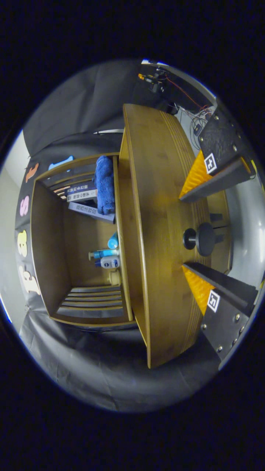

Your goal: Pull open the drawer, take out the items inside it, and place them on the countertop above the cabinet.

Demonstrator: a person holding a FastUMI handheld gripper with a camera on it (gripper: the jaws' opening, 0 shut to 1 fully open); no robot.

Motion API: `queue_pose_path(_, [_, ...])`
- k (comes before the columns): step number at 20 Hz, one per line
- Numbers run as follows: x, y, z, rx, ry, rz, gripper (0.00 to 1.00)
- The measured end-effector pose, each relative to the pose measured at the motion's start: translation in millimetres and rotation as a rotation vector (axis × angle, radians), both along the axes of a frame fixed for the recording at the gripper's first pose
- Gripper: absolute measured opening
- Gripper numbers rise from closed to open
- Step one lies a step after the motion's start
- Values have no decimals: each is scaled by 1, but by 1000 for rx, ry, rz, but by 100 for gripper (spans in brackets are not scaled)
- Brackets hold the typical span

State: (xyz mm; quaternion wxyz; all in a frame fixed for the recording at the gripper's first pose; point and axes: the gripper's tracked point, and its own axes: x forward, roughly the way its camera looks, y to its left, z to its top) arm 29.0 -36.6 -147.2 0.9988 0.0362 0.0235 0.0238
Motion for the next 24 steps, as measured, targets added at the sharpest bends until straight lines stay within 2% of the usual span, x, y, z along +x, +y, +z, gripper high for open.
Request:
queue_pose_path(3, [21, 2, 4, 36, -20, 5, 99])
queue_pose_path(14, [102, 10, 18, 13, -95, -11, 99])
queue_pose_path(24, [161, 17, 21, 26, -70, -14, 99])
